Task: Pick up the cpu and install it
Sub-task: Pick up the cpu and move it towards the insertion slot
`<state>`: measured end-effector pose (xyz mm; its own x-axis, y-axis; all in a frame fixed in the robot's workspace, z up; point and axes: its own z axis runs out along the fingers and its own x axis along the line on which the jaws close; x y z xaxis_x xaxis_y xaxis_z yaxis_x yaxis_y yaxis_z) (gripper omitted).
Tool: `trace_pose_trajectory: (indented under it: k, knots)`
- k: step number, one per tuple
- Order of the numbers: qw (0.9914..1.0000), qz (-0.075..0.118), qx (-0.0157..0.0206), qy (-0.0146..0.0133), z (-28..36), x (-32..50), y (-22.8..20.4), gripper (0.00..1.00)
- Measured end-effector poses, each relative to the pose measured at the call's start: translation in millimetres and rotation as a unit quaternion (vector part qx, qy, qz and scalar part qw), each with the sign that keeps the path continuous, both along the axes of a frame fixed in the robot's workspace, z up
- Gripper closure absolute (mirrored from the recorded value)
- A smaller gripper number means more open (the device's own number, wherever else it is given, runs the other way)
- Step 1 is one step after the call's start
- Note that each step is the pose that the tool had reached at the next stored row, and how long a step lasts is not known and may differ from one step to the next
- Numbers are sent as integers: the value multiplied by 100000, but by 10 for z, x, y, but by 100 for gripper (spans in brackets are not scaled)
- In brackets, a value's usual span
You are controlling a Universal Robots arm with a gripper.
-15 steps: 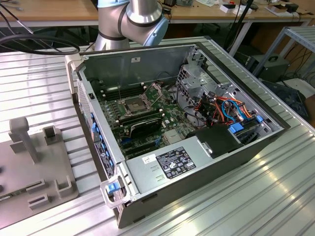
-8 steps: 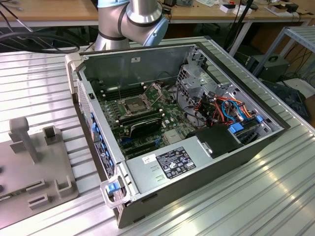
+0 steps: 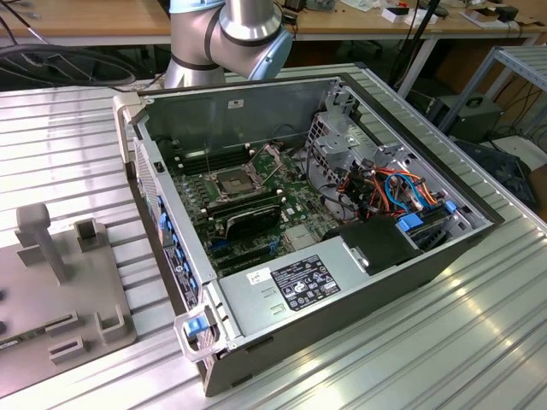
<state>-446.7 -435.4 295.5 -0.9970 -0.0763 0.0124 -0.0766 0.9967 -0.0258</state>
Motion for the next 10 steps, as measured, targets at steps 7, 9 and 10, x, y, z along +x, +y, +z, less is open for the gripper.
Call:
trace_pose_trajectory:
  k: [7,9,10]
  knots:
    - [100000,2,-2,-1,86,0,0,45]
    - [100000,-1,1,-2,104,0,0,45]
    - [100000,0,7,-10,106,0,0,45]
